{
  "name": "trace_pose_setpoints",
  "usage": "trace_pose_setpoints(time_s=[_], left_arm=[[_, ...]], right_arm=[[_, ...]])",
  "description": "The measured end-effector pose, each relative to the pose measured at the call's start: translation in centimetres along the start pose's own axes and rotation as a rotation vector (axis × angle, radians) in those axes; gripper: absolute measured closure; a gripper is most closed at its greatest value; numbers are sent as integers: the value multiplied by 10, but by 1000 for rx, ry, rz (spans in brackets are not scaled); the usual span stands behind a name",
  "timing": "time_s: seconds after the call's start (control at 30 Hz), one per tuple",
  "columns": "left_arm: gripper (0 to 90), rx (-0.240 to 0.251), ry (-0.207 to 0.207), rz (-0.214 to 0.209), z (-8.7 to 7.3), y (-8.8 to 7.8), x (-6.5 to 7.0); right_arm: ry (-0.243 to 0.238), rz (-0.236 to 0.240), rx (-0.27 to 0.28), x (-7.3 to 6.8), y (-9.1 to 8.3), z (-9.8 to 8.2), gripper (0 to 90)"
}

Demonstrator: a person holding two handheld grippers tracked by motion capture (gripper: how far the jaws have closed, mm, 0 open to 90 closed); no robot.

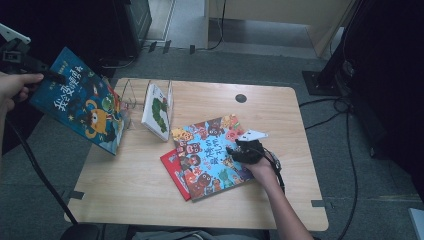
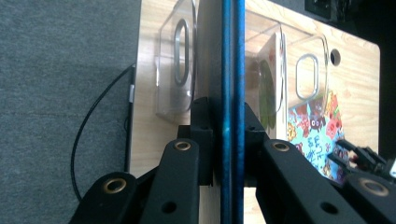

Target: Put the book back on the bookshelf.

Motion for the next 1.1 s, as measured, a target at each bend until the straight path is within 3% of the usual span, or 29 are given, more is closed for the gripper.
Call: trace_pose_setpoints(time_s=[0.57, 0.83, 0.93, 1.1], left_arm=[[816, 8, 22, -17, 22, 21, 4], [808, 13, 4, -10, 23, 21, 0], [774, 16, 3, 3, 22, 21, -2], [692, 25, 17, -18, 22, 19, 0]], right_arm=[[2, -1, 1, 0, 0, 0, 459], [2, -1, 1, 0, 0, 0, 459], [1, -3, 1, 0, 0, 0, 459], [3, -5, 1, 0, 0, 0, 460]])
Point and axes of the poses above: each handheld gripper's, and its own axes: y roughly forward along the jaws, z roughly out of its top, x roughly to its right, the point moved 10 cm from there along y, roughly forward along the jaws, and after that the axes turned 8 degrees about -x, right-handed, at the moved point
